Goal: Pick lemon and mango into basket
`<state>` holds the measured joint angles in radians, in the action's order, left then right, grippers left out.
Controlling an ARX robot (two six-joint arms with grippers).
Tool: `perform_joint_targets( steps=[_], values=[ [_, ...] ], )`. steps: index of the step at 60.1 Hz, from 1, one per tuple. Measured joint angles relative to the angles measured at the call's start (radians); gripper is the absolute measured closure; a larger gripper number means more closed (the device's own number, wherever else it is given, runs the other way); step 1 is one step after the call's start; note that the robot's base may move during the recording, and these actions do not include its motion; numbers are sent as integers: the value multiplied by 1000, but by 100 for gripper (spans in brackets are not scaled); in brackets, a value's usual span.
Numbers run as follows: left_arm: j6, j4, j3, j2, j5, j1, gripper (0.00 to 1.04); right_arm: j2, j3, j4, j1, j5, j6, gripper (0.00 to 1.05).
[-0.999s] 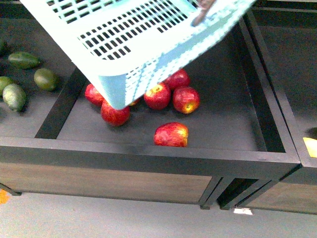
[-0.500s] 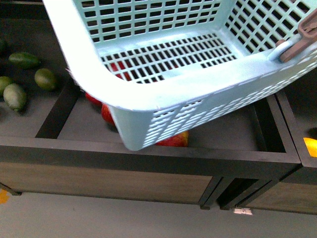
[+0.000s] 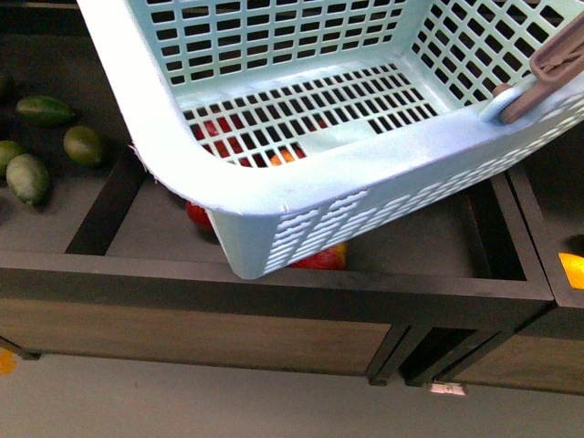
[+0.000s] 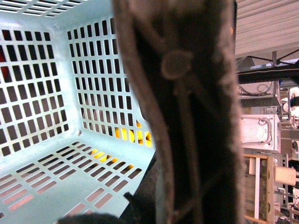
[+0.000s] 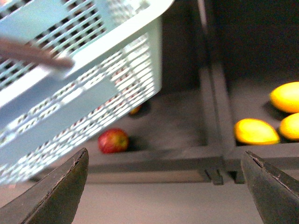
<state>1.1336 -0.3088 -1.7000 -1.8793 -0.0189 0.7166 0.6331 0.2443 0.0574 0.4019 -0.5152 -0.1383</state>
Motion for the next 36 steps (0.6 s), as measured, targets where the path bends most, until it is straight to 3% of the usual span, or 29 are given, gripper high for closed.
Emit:
perform_joint_targets(
  steps=[8,17,36],
  values=[
    [-4,0,0,0,8,-2,100,322,108,-224,78,48,-67,9],
    [-3,0,0,0,3,-3,100,756,296,-377,53,192,-129,9],
    [-4,0,0,0,6,-2,100,1352,665,-311,-15,352,-354,9]
  ],
)
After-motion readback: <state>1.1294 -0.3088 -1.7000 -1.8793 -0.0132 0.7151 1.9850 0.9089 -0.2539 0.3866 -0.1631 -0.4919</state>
